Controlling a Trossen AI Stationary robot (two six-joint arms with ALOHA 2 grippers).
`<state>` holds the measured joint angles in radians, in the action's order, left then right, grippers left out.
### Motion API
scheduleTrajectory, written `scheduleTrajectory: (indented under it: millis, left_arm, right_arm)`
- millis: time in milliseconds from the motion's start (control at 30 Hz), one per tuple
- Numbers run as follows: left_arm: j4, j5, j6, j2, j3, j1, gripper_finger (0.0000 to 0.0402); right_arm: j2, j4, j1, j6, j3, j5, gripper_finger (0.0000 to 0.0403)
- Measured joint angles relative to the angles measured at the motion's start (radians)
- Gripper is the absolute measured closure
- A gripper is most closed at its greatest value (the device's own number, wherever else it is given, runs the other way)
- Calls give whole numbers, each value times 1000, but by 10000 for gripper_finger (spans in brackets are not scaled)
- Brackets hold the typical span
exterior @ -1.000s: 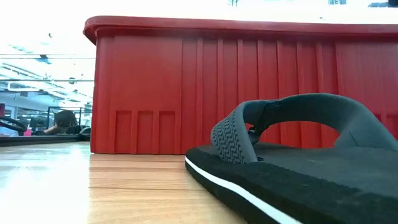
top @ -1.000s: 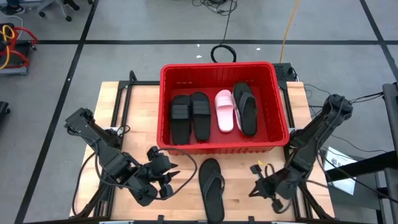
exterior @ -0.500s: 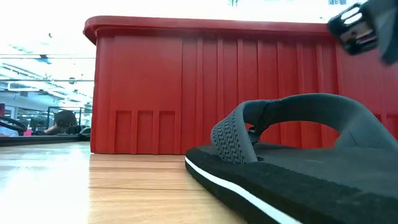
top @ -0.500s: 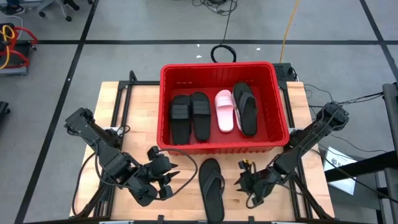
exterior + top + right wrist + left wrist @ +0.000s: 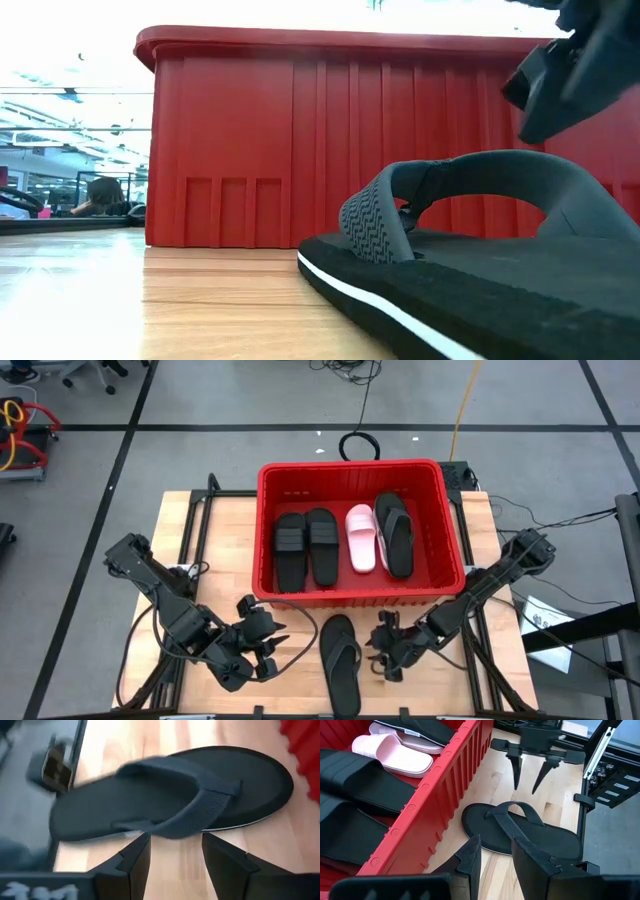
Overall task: Pick and place slides into bin
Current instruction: Put the black slipper into the red bin
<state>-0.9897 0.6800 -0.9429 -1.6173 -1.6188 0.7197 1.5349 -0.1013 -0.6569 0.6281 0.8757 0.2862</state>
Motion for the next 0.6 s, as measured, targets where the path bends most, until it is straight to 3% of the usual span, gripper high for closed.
scheduleTrajectory:
  millis: [333, 600]
  left_arm:
    - [0, 0, 0, 0, 0, 0, 295]
    - [0, 1, 0, 0, 0, 0, 295]
  right_arm:
    - [3, 23, 29, 276, 0, 0, 220]
    - [68, 64, 29, 337, -1, -1, 219]
